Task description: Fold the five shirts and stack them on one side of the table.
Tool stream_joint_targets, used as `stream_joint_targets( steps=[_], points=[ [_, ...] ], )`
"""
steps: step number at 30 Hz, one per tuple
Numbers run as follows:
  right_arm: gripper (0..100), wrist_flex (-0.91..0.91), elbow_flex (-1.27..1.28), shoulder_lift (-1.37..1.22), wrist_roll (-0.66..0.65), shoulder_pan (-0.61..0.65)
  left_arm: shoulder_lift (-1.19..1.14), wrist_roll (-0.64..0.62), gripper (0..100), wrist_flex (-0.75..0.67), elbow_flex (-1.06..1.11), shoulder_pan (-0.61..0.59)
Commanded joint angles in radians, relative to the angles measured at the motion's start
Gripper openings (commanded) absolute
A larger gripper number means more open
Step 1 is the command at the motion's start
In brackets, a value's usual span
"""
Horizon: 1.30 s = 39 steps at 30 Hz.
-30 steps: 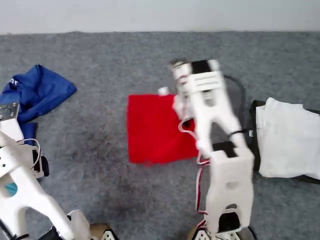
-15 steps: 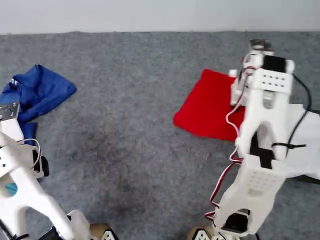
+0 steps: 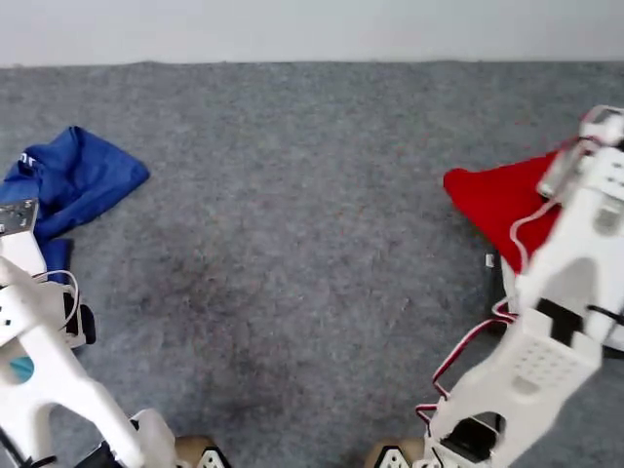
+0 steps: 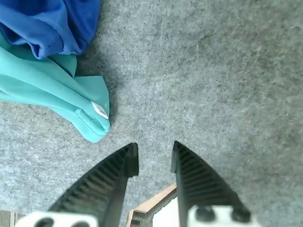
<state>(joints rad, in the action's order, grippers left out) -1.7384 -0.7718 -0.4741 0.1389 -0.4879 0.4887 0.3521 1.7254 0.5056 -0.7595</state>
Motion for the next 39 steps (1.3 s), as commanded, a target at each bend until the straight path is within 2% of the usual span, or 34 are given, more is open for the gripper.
stream_joint_targets(
  steps=[1,8,17,23,26,33,35,39],
  points=[
    [0.9,-0.056,-0.025,0.081,0.015,-0.107,0.005,0.009,13,0.005,-0.002,0.006],
    [0.9,-0.056,0.112,0.079,0.009,-0.226,0.005,0.009,13,0.005,-0.001,0.006],
    [0.9,0.005,0.331,0.079,0.006,-0.265,0.005,0.009,13,0.005,-0.001,0.006],
    [0.9,0.012,0.356,0.079,0.005,-0.335,0.005,0.009,13,0.005,-0.001,0.006],
    [0.9,0.035,0.361,0.073,-0.043,-0.366,0.005,0.009,13,0.005,-0.001,0.006],
    [1.0,-0.002,0.356,0.081,-0.124,-0.363,0.005,0.009,13,0.005,-0.001,0.006],
    [3.9,-0.031,0.354,0.081,-0.167,-0.363,0.005,0.009,13,0.005,-0.001,0.006],
    [17.4,-0.051,0.354,0.082,-0.235,-0.363,0.005,0.009,13,0.005,-0.001,0.006]
  ],
)
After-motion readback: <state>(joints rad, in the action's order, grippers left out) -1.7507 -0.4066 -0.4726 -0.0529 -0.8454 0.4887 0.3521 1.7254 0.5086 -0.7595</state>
